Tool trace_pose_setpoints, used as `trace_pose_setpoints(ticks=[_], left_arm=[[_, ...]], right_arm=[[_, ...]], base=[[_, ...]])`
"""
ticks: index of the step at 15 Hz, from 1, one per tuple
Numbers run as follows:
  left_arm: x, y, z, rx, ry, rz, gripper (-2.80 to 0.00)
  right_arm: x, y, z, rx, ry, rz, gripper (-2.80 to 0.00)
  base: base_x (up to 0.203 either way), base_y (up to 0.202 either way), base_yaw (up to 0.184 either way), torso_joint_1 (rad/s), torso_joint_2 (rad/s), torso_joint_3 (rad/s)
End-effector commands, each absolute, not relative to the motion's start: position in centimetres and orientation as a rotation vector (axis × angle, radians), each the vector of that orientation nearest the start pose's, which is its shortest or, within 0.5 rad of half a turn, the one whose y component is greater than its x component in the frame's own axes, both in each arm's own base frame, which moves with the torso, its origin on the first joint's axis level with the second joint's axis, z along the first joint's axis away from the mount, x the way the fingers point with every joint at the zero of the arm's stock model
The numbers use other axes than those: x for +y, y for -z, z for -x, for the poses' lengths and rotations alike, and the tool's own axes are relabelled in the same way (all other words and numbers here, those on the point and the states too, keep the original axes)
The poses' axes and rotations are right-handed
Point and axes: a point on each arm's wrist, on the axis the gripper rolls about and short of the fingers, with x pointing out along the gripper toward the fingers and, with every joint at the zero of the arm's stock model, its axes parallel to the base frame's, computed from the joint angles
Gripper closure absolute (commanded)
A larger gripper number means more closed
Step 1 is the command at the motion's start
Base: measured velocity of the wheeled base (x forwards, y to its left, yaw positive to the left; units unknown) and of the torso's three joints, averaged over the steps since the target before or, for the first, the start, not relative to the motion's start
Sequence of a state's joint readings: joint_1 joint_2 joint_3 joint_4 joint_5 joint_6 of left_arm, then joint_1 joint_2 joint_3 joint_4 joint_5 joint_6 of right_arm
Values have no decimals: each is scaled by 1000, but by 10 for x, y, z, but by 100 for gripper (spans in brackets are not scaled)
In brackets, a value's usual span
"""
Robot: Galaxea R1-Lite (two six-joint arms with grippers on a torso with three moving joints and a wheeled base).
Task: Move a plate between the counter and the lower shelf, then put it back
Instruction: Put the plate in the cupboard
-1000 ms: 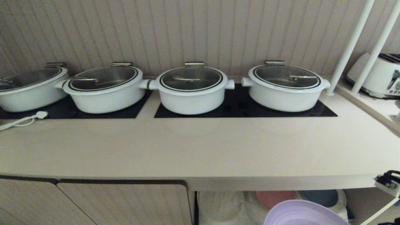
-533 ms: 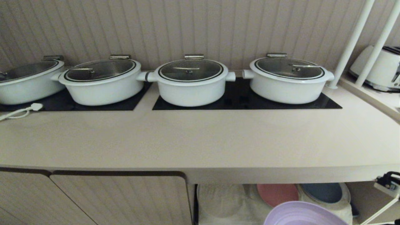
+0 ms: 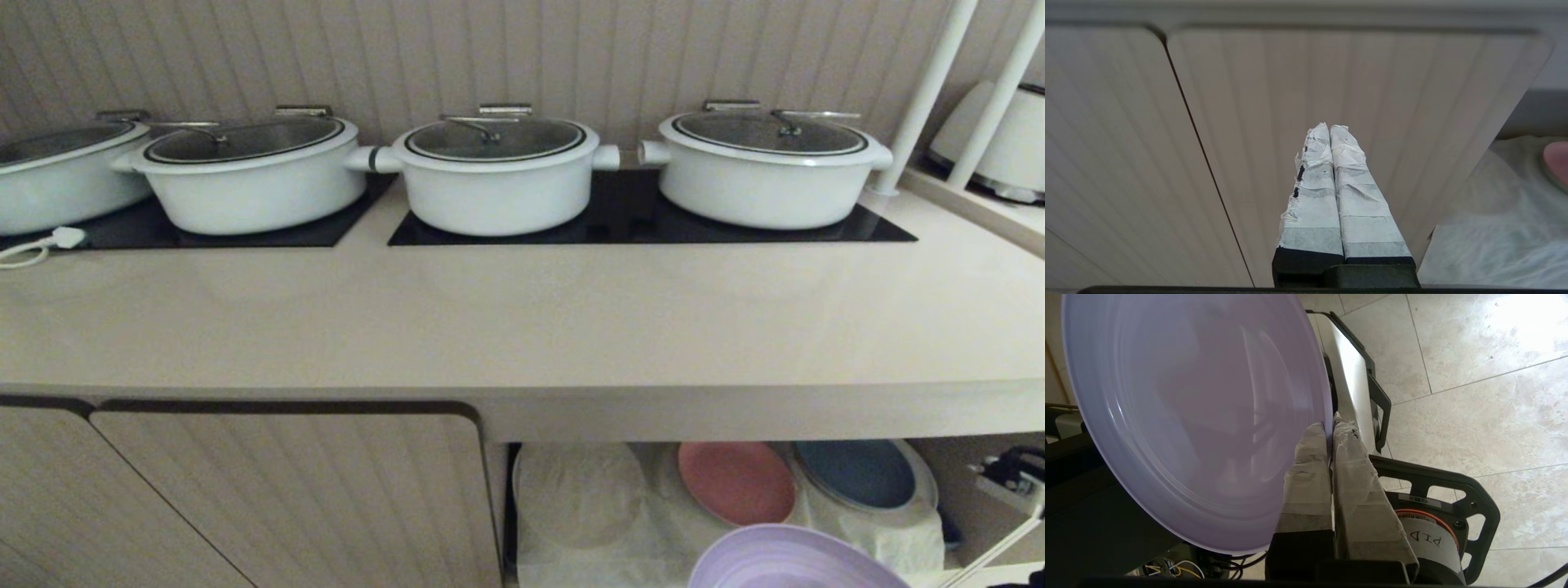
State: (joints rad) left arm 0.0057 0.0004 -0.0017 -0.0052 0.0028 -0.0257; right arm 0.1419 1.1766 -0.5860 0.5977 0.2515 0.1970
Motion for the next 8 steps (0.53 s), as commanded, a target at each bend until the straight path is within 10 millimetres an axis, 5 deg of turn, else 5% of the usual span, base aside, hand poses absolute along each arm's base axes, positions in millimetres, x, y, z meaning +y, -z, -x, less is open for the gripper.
trace_pose_setpoints(ticks=[1,8], left_arm=[[0,-77,23,-6,-9,26,0],[0,-77,23,-6,-9,26,0]], right_arm=[[21,-147,-107,1235,-227,-238,0],[21,-144,-105,1249,-227,-234,0]], base=[[0,0,0,-234,544,290],[0,0,0,-222,508,285]])
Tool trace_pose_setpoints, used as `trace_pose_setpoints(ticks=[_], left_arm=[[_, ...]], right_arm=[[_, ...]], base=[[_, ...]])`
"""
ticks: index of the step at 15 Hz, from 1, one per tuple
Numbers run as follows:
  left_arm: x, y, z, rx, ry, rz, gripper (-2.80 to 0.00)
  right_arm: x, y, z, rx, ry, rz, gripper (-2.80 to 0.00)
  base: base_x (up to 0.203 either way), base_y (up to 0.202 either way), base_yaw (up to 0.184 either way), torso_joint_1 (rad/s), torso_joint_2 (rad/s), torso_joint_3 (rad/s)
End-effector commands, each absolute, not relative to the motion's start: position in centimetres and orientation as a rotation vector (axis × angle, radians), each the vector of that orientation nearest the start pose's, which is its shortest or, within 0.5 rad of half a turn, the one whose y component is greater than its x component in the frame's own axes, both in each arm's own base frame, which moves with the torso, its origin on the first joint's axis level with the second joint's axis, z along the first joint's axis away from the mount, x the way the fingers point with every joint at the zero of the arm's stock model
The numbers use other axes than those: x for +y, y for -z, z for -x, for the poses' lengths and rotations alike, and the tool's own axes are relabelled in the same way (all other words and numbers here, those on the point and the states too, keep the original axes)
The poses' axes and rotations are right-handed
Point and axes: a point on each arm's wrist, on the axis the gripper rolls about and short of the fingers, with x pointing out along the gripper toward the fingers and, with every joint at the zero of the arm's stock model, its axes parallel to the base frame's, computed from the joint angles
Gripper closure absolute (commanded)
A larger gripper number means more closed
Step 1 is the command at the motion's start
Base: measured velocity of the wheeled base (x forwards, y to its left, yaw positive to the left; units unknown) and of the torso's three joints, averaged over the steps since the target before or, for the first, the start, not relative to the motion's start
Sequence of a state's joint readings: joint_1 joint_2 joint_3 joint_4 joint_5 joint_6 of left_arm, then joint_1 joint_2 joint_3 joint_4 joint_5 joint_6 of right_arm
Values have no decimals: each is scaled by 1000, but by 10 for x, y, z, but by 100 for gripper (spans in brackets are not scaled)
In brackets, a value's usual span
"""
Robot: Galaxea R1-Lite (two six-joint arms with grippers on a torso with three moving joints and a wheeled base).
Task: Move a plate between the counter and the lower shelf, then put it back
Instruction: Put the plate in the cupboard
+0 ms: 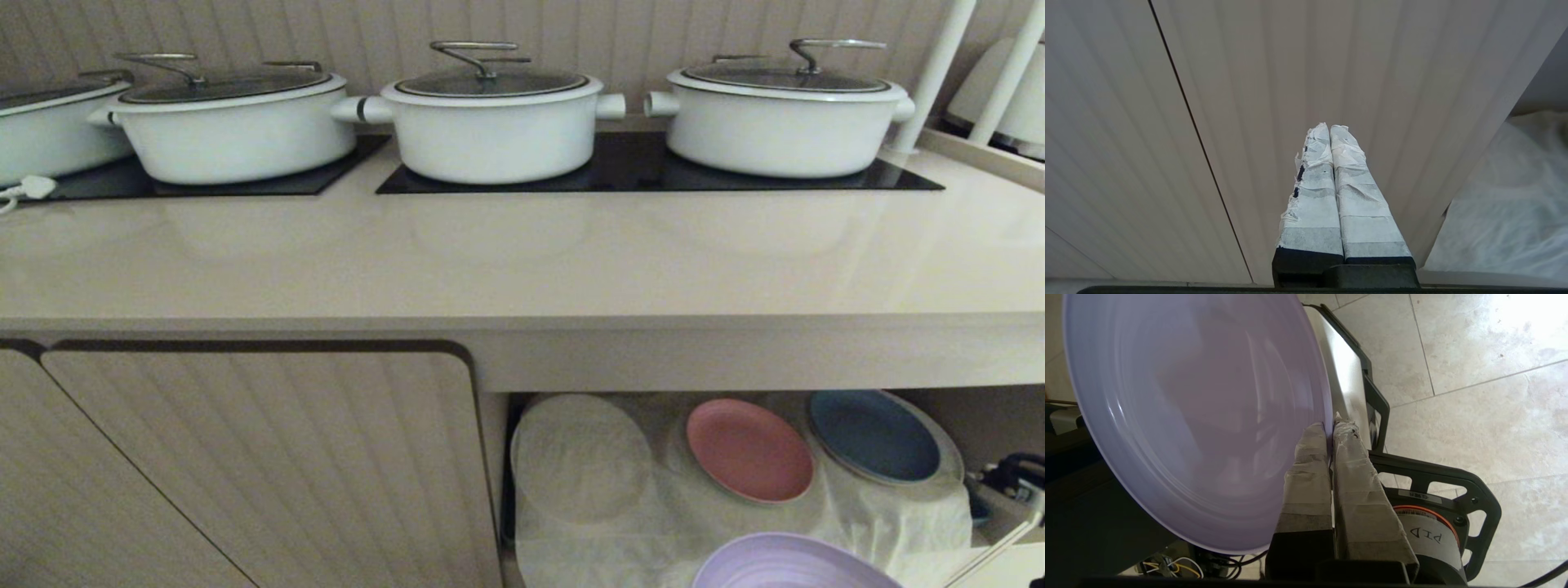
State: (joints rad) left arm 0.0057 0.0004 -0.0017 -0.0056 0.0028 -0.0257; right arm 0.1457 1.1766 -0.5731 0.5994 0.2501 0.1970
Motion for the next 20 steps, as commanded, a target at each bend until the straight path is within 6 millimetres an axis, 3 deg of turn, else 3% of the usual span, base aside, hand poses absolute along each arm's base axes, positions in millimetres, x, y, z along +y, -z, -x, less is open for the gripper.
trace_pose_setpoints(ticks=[1,12,20], left_arm=[[0,-77,23,-6,-9,26,0],[0,-77,23,-6,-9,26,0],[0,-77,23,-6,-9,26,0]], right_arm=[[21,-143,-105,1251,-228,-234,0],[23,-145,-106,1243,-238,-227,0],[23,-149,-108,1224,-233,-224,0]], base=[[0,0,0,-204,490,283],[0,0,0,-162,447,283],[0,0,0,-11,43,30]])
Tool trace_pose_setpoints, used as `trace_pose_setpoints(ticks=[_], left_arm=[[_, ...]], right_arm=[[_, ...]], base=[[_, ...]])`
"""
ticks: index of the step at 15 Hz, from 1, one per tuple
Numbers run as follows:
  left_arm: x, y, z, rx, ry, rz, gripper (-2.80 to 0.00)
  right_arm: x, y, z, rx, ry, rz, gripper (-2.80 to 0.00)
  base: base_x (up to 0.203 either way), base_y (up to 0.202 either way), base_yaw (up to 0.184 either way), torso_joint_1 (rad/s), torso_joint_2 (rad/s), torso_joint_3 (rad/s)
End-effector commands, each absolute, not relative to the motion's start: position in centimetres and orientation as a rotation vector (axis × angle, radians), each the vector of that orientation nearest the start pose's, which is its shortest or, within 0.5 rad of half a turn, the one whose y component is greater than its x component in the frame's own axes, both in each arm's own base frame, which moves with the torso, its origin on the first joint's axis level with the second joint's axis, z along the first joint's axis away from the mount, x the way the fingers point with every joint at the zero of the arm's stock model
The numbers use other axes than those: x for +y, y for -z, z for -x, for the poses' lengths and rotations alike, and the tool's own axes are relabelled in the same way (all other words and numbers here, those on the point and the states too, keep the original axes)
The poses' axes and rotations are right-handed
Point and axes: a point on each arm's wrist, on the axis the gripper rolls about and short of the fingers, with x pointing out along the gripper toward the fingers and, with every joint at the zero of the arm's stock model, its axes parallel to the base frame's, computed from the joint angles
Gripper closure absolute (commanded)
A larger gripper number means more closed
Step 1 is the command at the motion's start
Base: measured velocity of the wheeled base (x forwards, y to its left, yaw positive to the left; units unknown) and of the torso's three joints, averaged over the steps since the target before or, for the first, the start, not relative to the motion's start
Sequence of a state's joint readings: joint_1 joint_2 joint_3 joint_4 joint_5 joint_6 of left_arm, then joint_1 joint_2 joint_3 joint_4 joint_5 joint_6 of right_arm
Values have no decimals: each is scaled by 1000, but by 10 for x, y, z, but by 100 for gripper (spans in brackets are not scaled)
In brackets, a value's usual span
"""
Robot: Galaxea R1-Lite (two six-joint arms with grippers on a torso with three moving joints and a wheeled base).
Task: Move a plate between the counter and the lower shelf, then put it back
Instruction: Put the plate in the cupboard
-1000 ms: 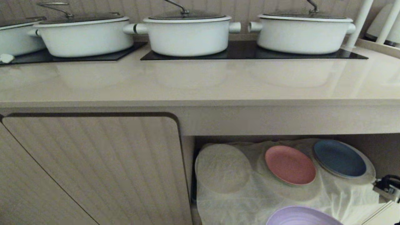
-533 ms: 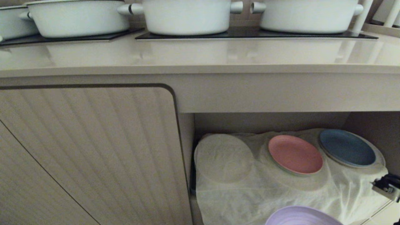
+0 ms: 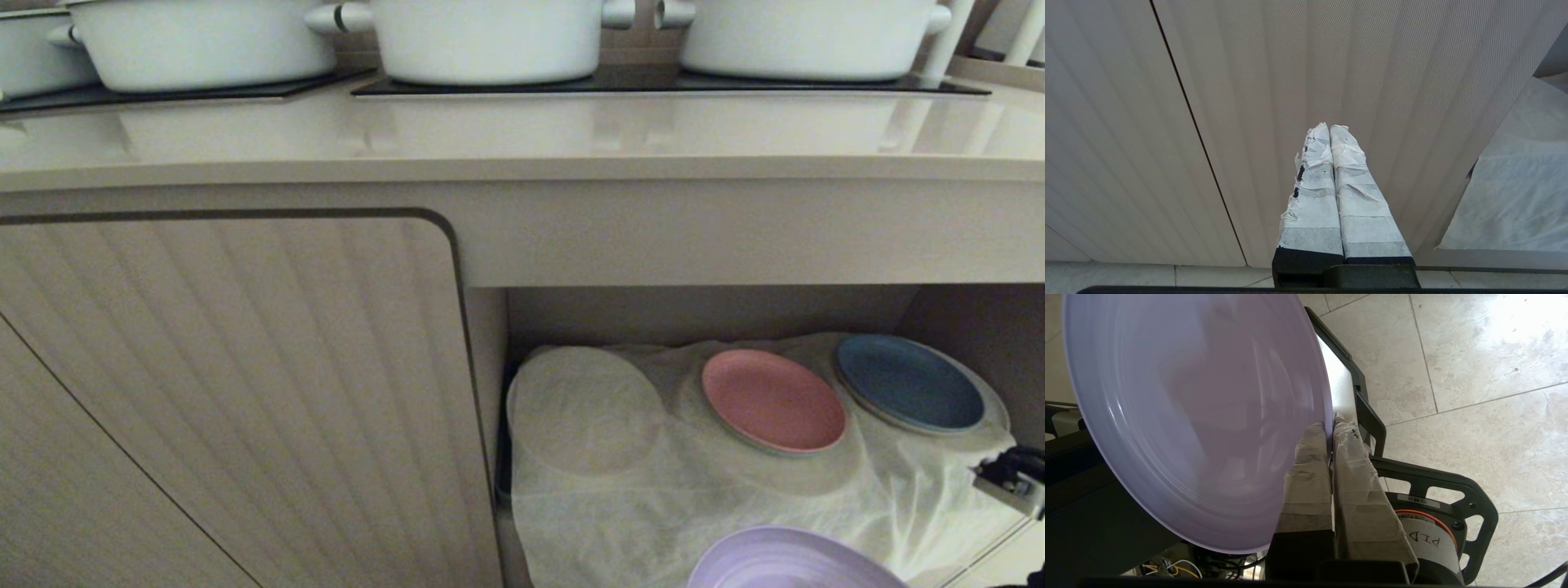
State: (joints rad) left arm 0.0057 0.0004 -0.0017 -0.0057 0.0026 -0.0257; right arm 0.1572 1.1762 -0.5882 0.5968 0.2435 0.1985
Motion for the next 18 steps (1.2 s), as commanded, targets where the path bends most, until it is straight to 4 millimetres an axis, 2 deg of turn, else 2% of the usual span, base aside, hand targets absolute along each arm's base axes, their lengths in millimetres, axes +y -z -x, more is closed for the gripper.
trace_pose_setpoints(ticks=[1,9,18], left_arm=[[0,-77,23,-6,-9,26,0],[0,-77,23,-6,-9,26,0],[0,-77,23,-6,-9,26,0]], right_arm=[[23,-149,-108,1223,-231,-222,0],[23,-142,-116,1260,-214,-232,0],[31,-119,-170,1249,-209,-244,0]], base=[[0,0,0,0,0,0],[0,0,0,0,0,0],[0,0,0,0,0,0]])
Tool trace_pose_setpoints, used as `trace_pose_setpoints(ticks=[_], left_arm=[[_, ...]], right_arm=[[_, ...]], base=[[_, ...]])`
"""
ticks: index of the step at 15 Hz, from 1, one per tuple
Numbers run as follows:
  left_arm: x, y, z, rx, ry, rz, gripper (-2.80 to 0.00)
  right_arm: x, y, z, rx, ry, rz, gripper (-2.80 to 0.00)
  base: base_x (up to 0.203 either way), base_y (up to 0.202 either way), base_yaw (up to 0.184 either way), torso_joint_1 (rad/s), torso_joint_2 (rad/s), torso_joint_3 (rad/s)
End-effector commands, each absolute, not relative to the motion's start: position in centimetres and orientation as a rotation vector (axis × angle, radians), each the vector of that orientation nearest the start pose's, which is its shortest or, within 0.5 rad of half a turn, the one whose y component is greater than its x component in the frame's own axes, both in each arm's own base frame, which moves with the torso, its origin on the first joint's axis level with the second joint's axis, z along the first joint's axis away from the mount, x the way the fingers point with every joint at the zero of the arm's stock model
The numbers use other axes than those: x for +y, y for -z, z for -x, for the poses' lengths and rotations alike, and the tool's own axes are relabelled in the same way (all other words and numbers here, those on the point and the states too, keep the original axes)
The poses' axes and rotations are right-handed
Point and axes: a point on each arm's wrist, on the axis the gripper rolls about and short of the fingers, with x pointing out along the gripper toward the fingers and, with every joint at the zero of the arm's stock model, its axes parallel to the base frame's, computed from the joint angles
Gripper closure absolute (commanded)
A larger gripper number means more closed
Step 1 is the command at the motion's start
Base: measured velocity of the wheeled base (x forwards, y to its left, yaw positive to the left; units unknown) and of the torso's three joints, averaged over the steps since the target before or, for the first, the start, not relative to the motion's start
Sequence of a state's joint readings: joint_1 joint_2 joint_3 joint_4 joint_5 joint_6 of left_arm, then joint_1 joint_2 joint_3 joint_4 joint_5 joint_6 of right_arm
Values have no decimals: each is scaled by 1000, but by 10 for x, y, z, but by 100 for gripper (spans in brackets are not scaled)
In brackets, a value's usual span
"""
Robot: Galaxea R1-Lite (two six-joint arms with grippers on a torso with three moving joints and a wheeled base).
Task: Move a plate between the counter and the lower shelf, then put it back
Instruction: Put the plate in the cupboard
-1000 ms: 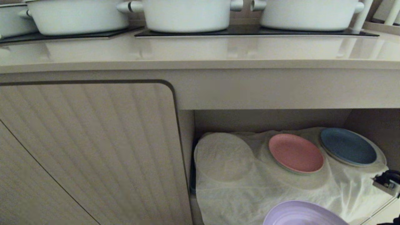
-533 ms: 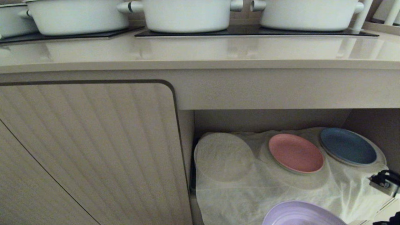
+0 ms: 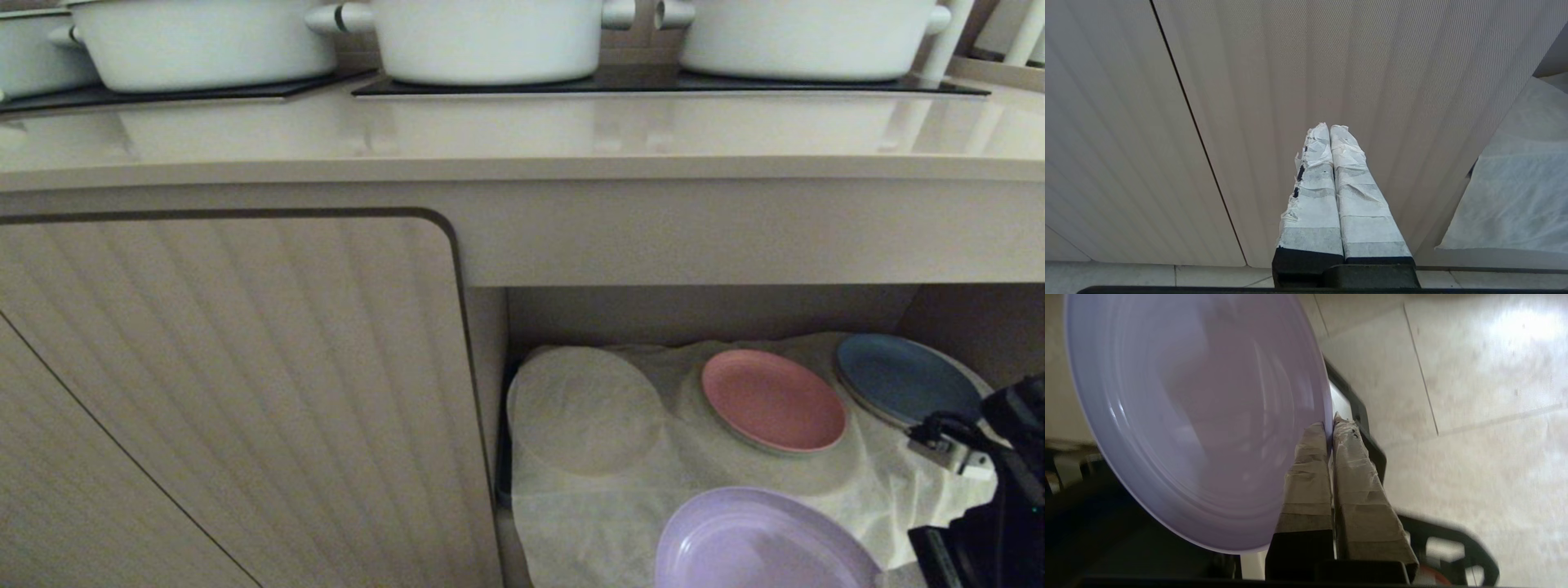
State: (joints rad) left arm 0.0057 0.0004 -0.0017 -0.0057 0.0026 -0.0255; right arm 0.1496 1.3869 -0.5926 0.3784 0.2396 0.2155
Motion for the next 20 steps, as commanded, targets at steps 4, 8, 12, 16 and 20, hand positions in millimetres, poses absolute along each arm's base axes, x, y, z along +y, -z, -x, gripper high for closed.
trace_pose_setpoints(ticks=[4,8,12,16,20], left_arm=[[0,-77,23,-6,-9,26,0],[0,-77,23,-6,-9,26,0],[0,-77,23,-6,-9,26,0],[0,-77,23,-6,-9,26,0],[0,-77,23,-6,-9,26,0]], right_arm=[[46,-107,-197,1242,-243,-236,0],[77,-104,-231,1183,-254,-330,0],[86,-100,-255,1177,-246,-340,0],[92,-97,-278,1135,-186,-400,0],[97,-91,-298,1112,-114,-409,0]], base=[[0,0,0,0,0,0],[0,0,0,0,0,0],[0,0,0,0,0,0],[0,0,0,0,0,0],[0,0,0,0,0,0]])
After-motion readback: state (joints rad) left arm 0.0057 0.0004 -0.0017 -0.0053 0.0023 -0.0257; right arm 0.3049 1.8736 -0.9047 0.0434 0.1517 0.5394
